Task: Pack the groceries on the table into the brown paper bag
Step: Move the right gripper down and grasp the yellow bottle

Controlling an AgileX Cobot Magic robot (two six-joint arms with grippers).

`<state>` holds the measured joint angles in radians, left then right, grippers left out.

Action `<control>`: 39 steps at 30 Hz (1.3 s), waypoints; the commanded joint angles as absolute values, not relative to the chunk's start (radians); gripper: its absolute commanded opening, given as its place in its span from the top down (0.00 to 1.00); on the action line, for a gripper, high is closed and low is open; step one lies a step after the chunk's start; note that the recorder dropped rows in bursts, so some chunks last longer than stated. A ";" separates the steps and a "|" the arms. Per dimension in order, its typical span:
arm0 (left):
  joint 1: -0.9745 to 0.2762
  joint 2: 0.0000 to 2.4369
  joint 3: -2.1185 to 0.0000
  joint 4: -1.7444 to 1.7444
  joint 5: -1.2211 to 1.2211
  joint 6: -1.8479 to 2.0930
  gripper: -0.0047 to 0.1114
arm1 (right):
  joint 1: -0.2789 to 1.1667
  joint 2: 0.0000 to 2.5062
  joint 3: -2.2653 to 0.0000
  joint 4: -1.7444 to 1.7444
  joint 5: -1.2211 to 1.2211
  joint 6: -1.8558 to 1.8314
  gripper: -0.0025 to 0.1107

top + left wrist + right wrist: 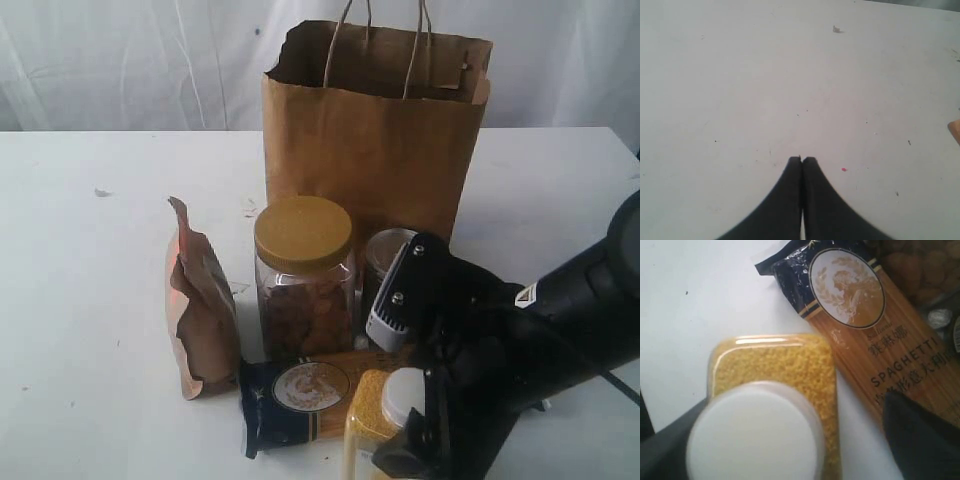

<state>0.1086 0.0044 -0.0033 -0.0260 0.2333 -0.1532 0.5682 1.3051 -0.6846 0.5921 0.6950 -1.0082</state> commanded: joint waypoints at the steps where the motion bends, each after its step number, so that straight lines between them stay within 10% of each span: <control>1: 0.105 0.000 0.000 -0.025 0.231 -0.154 0.96 | 0.570 1.307 -0.686 0.592 0.699 -1.018 0.36; 30: 0.105 0.000 0.000 -0.025 0.231 -0.154 0.96 | 0.570 1.131 -0.685 0.592 0.688 -0.875 0.98; 39: 0.105 0.000 0.000 -0.025 0.231 -0.154 0.96 | 0.570 1.067 -0.593 0.565 0.691 -0.797 0.98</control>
<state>0.1086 0.0044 -0.0033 -0.0260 0.2333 -0.1532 0.5682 1.0857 -0.5962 0.5472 0.7096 -0.8185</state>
